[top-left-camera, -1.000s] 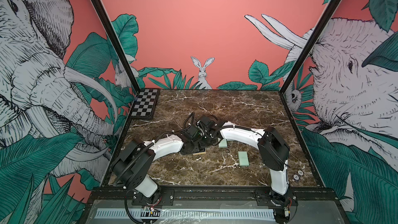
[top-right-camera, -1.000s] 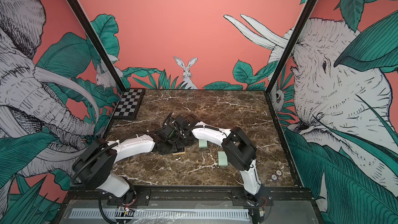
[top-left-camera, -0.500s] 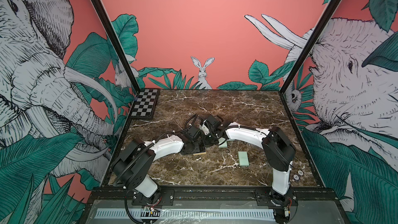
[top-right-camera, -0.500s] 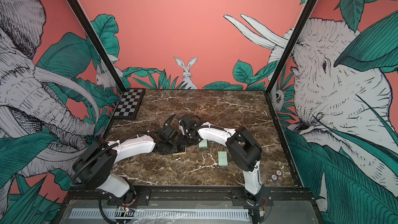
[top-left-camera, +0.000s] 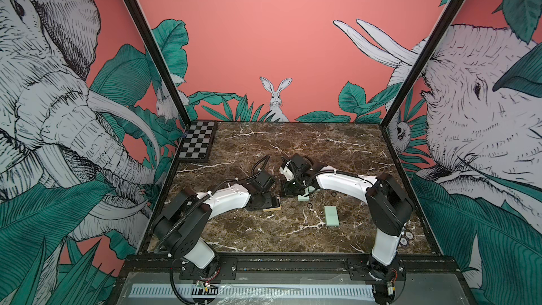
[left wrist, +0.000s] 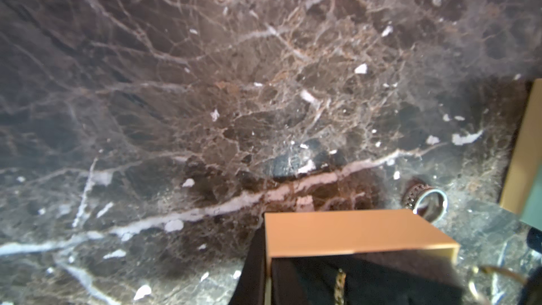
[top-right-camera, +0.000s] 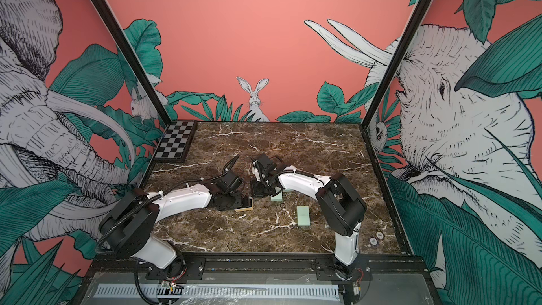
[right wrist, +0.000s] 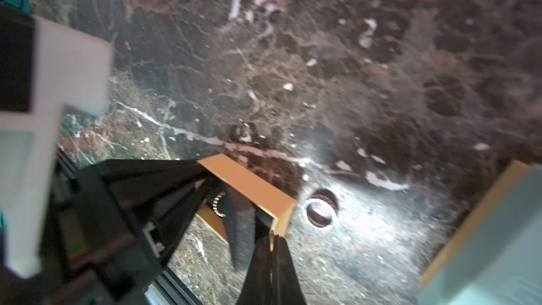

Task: Take the rings out of the lift-off lid box
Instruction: Take out the ring from the jewelry box, then place the ring at the center of the board.

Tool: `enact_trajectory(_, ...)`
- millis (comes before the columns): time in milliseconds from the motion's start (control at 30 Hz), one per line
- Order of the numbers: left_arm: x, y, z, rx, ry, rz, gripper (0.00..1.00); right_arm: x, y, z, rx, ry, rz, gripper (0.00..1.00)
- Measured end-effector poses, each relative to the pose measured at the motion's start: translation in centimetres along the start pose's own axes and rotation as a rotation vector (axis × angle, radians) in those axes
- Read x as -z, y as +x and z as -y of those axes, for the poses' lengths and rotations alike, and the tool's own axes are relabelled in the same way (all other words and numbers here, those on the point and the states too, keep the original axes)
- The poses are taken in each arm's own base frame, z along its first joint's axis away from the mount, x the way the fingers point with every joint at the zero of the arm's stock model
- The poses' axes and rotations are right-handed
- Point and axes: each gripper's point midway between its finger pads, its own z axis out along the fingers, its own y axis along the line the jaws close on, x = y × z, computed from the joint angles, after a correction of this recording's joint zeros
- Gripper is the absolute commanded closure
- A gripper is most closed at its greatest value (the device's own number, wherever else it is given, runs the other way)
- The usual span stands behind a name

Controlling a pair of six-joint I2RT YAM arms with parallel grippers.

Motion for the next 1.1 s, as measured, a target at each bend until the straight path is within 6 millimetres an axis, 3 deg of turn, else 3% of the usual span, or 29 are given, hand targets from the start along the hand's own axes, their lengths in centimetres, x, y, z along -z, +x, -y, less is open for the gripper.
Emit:
enact_trajectory(267, 0.0, 0.0, -0.1, 0.000, -0.003, 0.002, 0.88, -0.1, 0.2, 2.0, -0.009, 0.059, 0.003, 0.99)
enact_trajectory(500, 0.0, 0.0, -0.1, 0.000, -0.004, 0.002, 0.87, -0.1, 0.1, 2.4, 0.006, 0.081, 0.010, 0.73)
enact_trajectory(800, 0.3, 0.3, -0.3, -0.001, -0.013, -0.008, 0.86, 0.0, 0.5, 2.9, 0.017, 0.112, -0.003, 0.73)
enact_trajectory(900, 0.4, 0.5, -0.5, -0.003, -0.021, -0.015, 0.86, 0.4, 0.6, 2.1, 0.032, 0.105, 0.001, 0.74)
enact_trajectory(1100, 0.4, 0.7, -0.7, 0.000, -0.026, -0.021, 0.86, 0.5, 1.7, -2.4, 0.075, -0.004, 0.001, 0.76)
